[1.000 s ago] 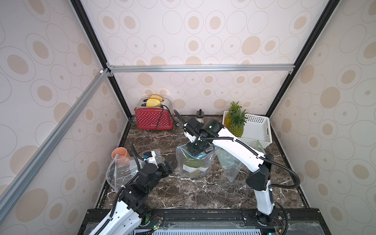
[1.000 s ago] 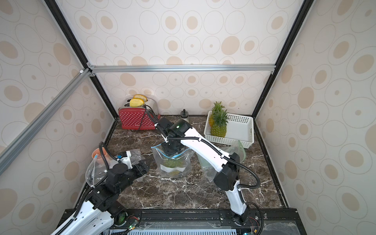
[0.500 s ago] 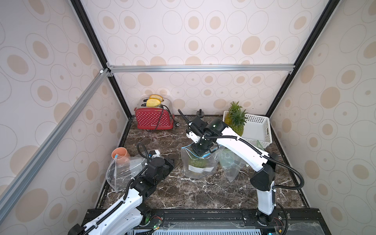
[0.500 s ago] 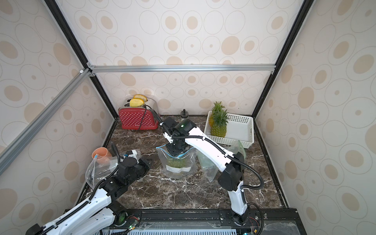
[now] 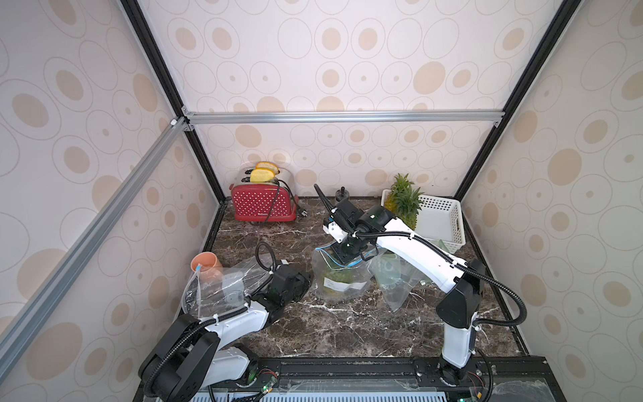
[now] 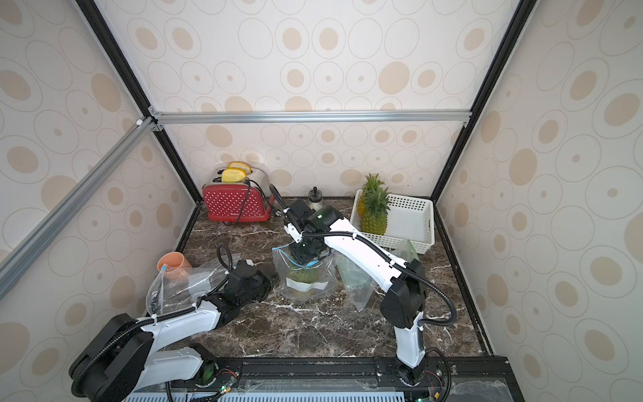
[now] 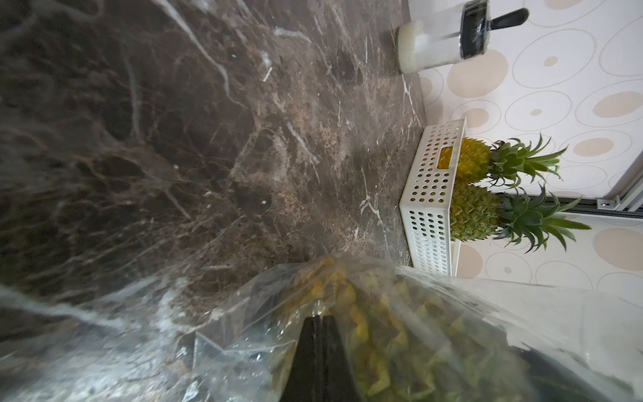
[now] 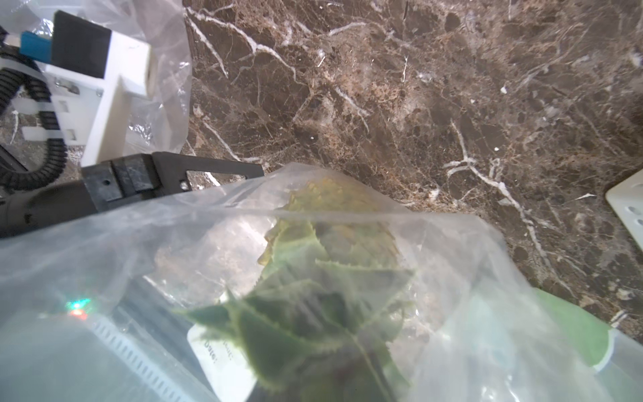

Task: Open the zip-top bag and take out the pineapple
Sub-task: Pick up the pineapple from the zipper food storage bag.

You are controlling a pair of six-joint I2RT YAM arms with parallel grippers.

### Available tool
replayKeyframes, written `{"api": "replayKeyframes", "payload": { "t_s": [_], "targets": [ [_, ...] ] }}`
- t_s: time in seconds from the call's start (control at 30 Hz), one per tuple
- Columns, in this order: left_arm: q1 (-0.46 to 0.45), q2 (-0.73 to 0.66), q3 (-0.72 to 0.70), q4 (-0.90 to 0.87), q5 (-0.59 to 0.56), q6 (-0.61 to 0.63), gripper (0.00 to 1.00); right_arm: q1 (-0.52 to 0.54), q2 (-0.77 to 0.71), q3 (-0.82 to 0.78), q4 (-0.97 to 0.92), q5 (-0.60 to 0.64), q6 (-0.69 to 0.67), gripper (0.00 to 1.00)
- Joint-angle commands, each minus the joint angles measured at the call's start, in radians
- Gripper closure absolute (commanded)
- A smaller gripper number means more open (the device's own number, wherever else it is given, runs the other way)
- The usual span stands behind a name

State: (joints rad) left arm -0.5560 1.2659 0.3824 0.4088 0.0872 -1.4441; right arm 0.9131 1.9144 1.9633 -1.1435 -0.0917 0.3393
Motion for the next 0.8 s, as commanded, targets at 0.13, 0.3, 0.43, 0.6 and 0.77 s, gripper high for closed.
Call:
{"api": "replayKeyframes", "payload": {
  "t_s": [0.13, 0.3, 0.43, 0.6, 0.77],
  "targets": [
    [-0.004, 0.119, 0.06, 0.094, 0.042, 0.003, 1.0, -0.007, -0.05, -0.013, 0.047, -0.033, -0.003, 1.0],
    [-0.005, 0.178, 0.078, 0.073, 0.046, 0.017, 1.0, -0.012, -0.049, -0.017, 0.052, -0.037, -0.004, 1.0],
    [-0.007, 0.23, 0.087, 0.061, 0.053, 0.004, 1.0, -0.013, -0.048, -0.017, 0.056, -0.039, -0.005, 1.0],
    [-0.016, 0.274, 0.103, -0.018, 0.064, -0.003, 1.0, -0.017, -0.045, -0.018, 0.06, -0.037, -0.006, 1.0],
    [-0.029, 0.304, 0.138, -0.188, 0.044, 0.008, 1.0, -0.019, -0.052, -0.008, 0.068, -0.037, -0.009, 1.0]
  ]
}}
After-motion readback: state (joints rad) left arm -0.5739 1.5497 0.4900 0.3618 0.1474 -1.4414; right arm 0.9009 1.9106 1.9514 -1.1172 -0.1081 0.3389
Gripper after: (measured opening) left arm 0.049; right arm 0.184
